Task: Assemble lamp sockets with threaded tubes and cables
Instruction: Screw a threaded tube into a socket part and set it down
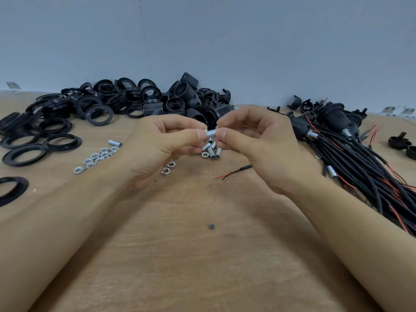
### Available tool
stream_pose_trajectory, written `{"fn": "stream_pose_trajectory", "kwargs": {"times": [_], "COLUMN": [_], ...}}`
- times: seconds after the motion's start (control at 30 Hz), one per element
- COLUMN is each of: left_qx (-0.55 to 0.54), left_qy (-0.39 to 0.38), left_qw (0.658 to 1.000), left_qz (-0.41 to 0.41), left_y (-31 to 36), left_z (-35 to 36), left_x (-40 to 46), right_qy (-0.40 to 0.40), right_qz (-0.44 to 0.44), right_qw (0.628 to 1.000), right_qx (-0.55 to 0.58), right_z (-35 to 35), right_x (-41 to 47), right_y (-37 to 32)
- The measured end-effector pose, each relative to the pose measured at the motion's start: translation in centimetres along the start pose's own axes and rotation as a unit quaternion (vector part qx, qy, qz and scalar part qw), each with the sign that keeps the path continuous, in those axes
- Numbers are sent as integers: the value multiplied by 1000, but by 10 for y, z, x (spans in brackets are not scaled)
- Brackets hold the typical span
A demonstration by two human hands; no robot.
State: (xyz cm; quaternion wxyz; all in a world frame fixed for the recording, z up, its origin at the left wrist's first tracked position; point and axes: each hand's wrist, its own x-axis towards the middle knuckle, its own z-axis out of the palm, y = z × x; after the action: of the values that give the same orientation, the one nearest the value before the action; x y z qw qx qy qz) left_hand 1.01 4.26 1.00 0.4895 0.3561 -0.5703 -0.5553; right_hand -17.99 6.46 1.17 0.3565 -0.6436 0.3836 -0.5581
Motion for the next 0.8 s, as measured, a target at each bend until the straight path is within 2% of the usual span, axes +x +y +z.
{"fn": "stream_pose_trajectory", "kwargs": {"times": [0.3, 0.47, 0.63, 0.7, 0.8], "left_qx": [-60, -71, -83, -86, -98], "left_qy": [-6, -18, -20, -20, -23], "left_qw": [998, 995, 993, 992, 993], "left_qz": [-28, -62, -85, -86, -65], "left_y": [4, 5, 7, 7, 5], "left_z": [2, 2, 2, 1, -1], "left_x": [-2, -2, -2, -2, -3], "right_qy": [17, 12, 5, -1, -7], "right_qz": [-20, -111, -210, -198, -84], "right_qw": [1000, 988, 957, 961, 992], "right_qx": [6, -102, -200, -193, -89], "right_z": [4, 7, 5, 5, 6], "right_x": [-5, -9, -10, -11, -10], "right_y": [-8, -10, -13, -14, -14]}}
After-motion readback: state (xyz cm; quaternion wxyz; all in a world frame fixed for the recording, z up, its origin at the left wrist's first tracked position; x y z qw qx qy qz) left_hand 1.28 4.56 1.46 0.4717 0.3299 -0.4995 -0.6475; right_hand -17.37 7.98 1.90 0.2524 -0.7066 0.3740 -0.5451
